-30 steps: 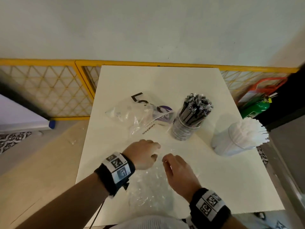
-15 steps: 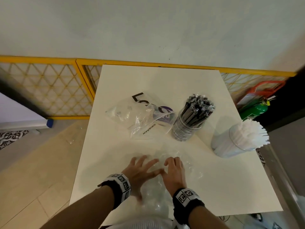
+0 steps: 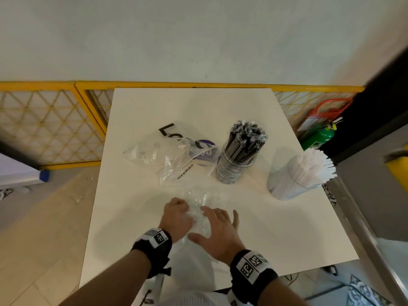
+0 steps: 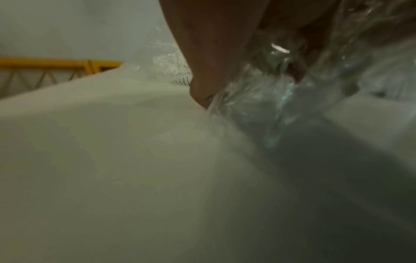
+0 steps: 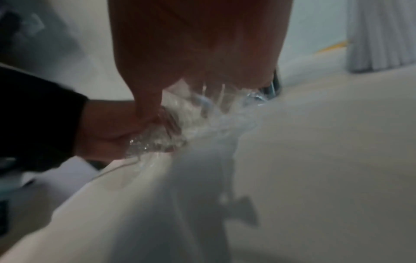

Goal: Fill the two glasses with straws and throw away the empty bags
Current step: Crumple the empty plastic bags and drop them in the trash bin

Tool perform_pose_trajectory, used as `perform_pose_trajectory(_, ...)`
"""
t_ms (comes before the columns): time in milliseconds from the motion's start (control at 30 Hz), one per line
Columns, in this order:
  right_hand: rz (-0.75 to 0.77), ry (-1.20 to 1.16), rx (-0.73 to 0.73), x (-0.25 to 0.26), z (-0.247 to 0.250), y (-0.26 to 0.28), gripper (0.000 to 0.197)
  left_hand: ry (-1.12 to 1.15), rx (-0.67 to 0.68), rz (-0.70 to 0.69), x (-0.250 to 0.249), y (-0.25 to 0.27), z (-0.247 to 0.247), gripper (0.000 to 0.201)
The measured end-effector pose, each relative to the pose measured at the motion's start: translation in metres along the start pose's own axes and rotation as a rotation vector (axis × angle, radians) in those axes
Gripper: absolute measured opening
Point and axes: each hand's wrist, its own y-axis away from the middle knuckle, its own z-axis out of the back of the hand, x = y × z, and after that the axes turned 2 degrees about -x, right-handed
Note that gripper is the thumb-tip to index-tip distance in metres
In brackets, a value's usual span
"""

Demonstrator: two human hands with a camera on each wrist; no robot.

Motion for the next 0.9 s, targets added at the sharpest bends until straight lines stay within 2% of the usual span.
perform_pose_trajectory(100, -0.078, -0.368, -0.013, 0.006, 0.004, -0.007, 0.053, 0.327, 0.031, 0.086, -0.02, 0.004, 0.007, 0.04)
perform_pose_trajectory(167, -0.069, -0.59, -0.044, 0.012, 0.011, -0.008, 0.04, 0.531, 0.123, 0.127, -0.03, 0.006, 0.014, 0.046)
perform_pose_trajectory(267, -0.008, -0.886, -0.125, 0.019, 0.016, -0.009, 0.046, 0.936, 0.223, 0.168, -0.05, 0.011, 0.026, 0.052)
perform_pose_trajectory(333, -0.011, -1.097, -0.124, 0.028, 0.024, -0.009, 0.047, 1.087, 0.324, 0.171, -0.058, 0.017, 0.034, 0.06)
perform_pose_trajectory(400, -0.074, -1.286, -0.095, 0.036, 0.031, -0.011, 0.05, 1.041, 0.436, 0.111, -0.062, 0.02, 0.041, 0.075)
perform_pose_trajectory(433, -0.139, -1.379, -0.075, 0.04, 0.033, -0.012, 0.058, 0.959, 0.464, 0.052, -0.062, 0.021, 0.043, 0.086)
perform_pose_trajectory(467, -0.212, -1.449, -0.039, 0.042, 0.033, -0.014, 0.067, 0.891, 0.478, -0.012, -0.062, 0.02, 0.043, 0.088)
perform_pose_trajectory(500, -0.279, -1.491, 0.023, 0.045, 0.034, -0.015, 0.073, 0.86, 0.457, -0.069, -0.063, 0.02, 0.042, 0.077)
perform_pose_trajectory(567, -0.351, -1.525, 0.19, 0.053, 0.039, -0.019, 0.065, 0.823, 0.336, -0.046, -0.063, 0.023, 0.044, 0.057)
perform_pose_trajectory(667, -0.213, -1.46, 0.554, 0.071, 0.069, -0.015, 0.04, 0.632, 0.114, 0.0, -0.044, 0.035, 0.063, 0.052)
perform_pose_trajectory(733, -0.159, -1.171, 0.698, 0.087, 0.097, -0.014, 0.047, 0.572, 0.004, 0.025, -0.033, 0.046, 0.079, 0.043)
perform_pose_trajectory(767, -0.118, -0.974, 0.675, 0.099, 0.109, -0.017, 0.055, 0.614, -0.048, 0.024, -0.034, 0.049, 0.088, 0.039)
perform_pose_trajectory(800, -0.047, -0.747, 0.585, 0.114, 0.12, -0.023, 0.06, 0.651, -0.095, 0.016, -0.039, 0.051, 0.097, 0.037)
perform_pose_trajectory(900, 0.137, -0.285, 0.173, 0.163, 0.129, -0.048, 0.073, 0.689, -0.261, 0.012, -0.053, 0.043, 0.125, 0.033)
